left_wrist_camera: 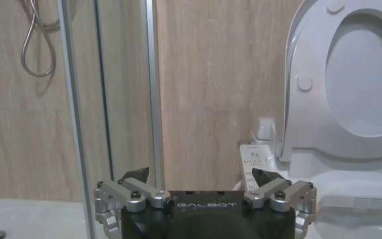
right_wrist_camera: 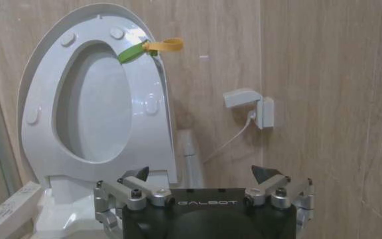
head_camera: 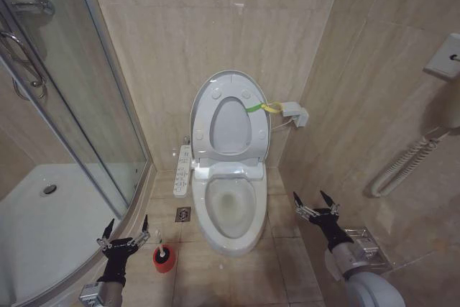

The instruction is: Open the toilet lid, clean the toilet bowl with a toilet brush, close the toilet lid, and flush.

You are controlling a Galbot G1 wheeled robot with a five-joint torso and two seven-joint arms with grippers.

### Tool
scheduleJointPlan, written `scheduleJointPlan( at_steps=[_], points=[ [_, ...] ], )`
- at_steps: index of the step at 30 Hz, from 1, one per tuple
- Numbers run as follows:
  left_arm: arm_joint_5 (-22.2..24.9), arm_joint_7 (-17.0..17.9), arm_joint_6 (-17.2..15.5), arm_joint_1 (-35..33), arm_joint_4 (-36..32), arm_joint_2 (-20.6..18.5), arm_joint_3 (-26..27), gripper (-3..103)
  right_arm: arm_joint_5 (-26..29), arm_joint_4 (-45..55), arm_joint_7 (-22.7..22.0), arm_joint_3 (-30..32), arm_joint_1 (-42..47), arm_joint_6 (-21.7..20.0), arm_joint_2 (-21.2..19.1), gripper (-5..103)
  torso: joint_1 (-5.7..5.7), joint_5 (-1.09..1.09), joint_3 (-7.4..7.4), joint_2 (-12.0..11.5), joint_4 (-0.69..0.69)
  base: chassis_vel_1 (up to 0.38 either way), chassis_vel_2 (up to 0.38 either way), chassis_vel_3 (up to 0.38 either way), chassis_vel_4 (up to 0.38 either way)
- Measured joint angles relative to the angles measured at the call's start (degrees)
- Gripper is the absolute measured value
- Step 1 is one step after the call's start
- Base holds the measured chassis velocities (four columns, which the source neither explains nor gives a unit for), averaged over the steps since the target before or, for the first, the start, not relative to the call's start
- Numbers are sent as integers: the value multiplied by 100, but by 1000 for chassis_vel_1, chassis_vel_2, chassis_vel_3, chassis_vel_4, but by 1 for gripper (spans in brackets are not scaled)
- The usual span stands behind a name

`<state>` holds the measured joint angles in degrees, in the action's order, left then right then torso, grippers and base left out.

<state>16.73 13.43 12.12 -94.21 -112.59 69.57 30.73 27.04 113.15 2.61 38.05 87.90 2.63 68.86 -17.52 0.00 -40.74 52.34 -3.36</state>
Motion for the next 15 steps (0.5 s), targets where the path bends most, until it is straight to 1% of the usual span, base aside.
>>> scheduleJointPlan(
  at_steps=[15],
  points=[
    [2, 0, -3, 0, -1, 0, 0, 100, 0, 0, 0, 0, 0, 0, 0, 100, 0, 0, 0, 0, 0, 0, 0, 0, 0]
  ],
)
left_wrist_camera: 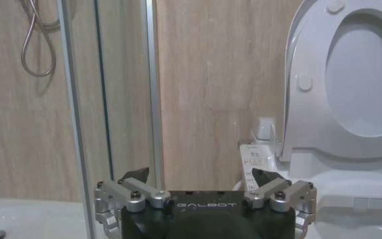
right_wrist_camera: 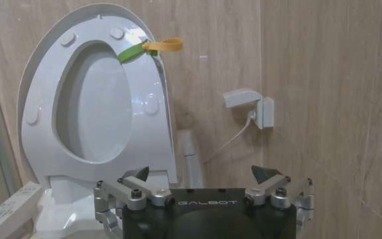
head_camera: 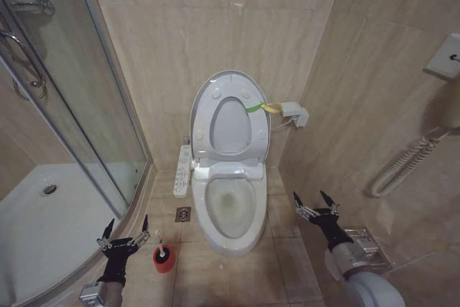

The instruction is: Open the toilet lid, clean the toilet bowl with a toilet brush, close the toilet lid, and flush.

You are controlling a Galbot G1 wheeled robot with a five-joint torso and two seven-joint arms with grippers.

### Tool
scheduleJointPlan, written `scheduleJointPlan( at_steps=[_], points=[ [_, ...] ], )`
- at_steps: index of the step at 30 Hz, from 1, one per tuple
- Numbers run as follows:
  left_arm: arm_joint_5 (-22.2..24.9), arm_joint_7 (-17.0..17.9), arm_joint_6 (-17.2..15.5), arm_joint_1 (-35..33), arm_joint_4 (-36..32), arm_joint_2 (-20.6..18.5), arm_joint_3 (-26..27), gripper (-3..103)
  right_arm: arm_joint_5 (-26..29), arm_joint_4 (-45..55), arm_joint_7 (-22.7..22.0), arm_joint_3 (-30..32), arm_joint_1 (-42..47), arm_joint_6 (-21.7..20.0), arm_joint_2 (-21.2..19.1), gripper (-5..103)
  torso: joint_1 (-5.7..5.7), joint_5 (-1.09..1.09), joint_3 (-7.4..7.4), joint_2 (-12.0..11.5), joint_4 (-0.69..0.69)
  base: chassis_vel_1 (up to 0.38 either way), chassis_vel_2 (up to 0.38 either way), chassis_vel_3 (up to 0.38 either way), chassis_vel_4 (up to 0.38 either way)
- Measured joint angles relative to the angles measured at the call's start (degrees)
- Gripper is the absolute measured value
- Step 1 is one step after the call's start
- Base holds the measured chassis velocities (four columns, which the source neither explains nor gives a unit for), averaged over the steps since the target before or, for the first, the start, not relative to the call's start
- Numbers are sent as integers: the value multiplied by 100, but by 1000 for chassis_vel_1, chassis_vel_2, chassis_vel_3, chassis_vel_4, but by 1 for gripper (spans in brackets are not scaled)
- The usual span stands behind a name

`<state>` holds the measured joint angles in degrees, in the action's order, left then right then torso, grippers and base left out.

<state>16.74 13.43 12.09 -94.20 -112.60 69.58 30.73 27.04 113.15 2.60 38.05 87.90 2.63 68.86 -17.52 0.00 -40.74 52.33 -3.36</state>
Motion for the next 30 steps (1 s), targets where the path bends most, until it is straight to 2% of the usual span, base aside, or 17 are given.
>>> scheduleJointPlan(
  at_steps=[30],
  points=[
    [0, 0, 0, 0, 0, 0, 0, 100, 0, 0, 0, 0, 0, 0, 0, 100, 0, 0, 0, 0, 0, 0, 0, 0, 0]
  ],
)
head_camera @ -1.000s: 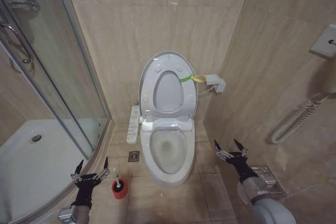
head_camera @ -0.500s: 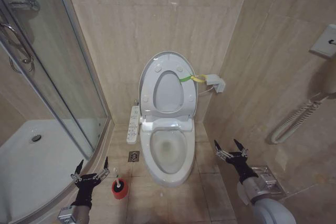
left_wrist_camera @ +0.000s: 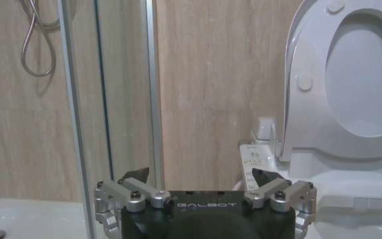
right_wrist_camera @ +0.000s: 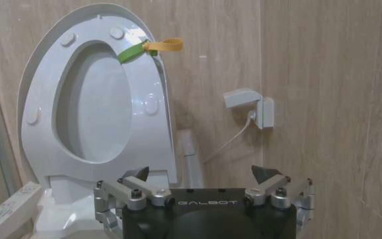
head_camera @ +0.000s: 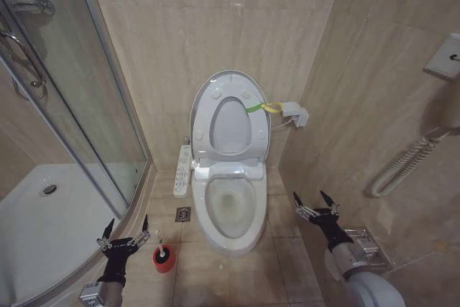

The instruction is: Open the toilet lid, clean the toilet bowl with a toilet brush, close the toilet lid, and flush.

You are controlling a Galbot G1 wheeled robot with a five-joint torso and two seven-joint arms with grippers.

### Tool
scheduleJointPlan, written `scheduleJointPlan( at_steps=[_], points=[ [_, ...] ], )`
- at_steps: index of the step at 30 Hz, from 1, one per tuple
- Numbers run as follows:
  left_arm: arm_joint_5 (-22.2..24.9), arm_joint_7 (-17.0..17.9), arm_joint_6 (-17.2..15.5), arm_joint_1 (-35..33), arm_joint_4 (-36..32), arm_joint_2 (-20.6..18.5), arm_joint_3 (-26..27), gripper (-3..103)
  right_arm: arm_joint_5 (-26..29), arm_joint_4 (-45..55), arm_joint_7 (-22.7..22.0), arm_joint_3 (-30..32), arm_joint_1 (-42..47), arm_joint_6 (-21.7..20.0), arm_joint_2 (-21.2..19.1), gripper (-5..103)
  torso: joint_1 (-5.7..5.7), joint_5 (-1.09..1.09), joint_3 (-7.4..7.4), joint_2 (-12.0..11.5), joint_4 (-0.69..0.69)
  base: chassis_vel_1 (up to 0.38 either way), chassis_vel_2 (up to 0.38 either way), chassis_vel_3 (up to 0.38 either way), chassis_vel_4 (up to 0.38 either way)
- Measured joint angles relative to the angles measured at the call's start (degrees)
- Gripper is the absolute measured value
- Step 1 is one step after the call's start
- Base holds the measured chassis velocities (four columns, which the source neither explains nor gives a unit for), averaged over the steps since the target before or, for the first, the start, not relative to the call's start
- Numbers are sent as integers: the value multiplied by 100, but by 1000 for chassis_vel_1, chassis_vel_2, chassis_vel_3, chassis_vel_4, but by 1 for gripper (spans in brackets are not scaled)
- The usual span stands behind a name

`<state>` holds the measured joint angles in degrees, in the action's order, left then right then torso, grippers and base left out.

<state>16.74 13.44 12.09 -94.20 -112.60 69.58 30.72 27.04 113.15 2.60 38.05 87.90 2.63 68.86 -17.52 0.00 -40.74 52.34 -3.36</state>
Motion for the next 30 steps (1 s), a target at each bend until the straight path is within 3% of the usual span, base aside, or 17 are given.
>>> scheduleJointPlan(
  at_steps=[30],
  points=[
    [0, 0, 0, 0, 0, 0, 0, 100, 0, 0, 0, 0, 0, 0, 0, 100, 0, 0, 0, 0, 0, 0, 0, 0, 0]
  ],
)
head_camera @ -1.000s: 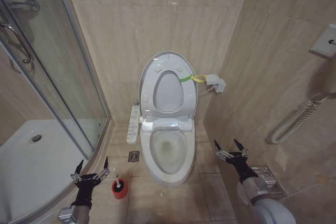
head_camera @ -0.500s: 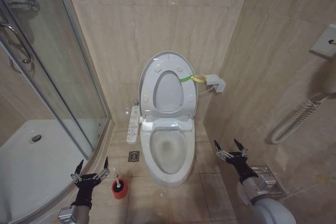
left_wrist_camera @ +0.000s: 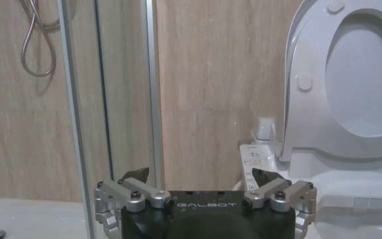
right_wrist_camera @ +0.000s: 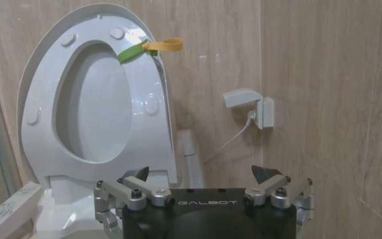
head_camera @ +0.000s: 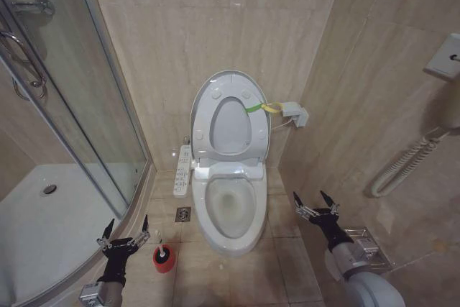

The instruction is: Open the toilet lid, clean the toilet bowl with a toilet brush, close the toilet lid, and flush.

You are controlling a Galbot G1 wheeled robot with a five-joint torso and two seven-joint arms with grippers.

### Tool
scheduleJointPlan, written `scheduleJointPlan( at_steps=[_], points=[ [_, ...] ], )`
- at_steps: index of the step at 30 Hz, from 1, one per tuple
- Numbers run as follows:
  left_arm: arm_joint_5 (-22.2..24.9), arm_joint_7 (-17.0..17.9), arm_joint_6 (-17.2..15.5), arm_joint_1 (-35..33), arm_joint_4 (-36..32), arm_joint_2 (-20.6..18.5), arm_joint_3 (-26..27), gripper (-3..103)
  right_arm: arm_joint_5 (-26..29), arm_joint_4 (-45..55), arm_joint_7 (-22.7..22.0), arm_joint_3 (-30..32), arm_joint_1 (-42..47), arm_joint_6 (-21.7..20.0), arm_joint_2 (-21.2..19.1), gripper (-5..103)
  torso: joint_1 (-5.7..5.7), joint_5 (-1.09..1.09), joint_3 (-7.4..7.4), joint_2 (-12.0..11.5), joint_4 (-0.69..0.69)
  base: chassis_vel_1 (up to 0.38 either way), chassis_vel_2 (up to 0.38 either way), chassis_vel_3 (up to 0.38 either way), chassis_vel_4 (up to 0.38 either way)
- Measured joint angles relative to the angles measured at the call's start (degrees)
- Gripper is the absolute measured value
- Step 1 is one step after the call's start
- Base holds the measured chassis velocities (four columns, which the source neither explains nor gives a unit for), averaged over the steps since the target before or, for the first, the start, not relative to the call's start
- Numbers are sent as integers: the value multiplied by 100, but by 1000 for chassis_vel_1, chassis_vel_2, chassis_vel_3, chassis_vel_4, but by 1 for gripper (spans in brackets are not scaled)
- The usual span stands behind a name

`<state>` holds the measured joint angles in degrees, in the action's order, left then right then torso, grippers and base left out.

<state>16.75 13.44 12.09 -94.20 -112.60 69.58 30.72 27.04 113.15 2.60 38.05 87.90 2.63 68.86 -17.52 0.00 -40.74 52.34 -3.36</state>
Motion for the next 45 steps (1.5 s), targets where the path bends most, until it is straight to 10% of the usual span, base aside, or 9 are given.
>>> scheduleJointPlan(
  at_steps=[45],
  points=[
    [0, 0, 0, 0, 0, 0, 0, 100, 0, 0, 0, 0, 0, 0, 0, 100, 0, 0, 0, 0, 0, 0, 0, 0, 0]
  ],
)
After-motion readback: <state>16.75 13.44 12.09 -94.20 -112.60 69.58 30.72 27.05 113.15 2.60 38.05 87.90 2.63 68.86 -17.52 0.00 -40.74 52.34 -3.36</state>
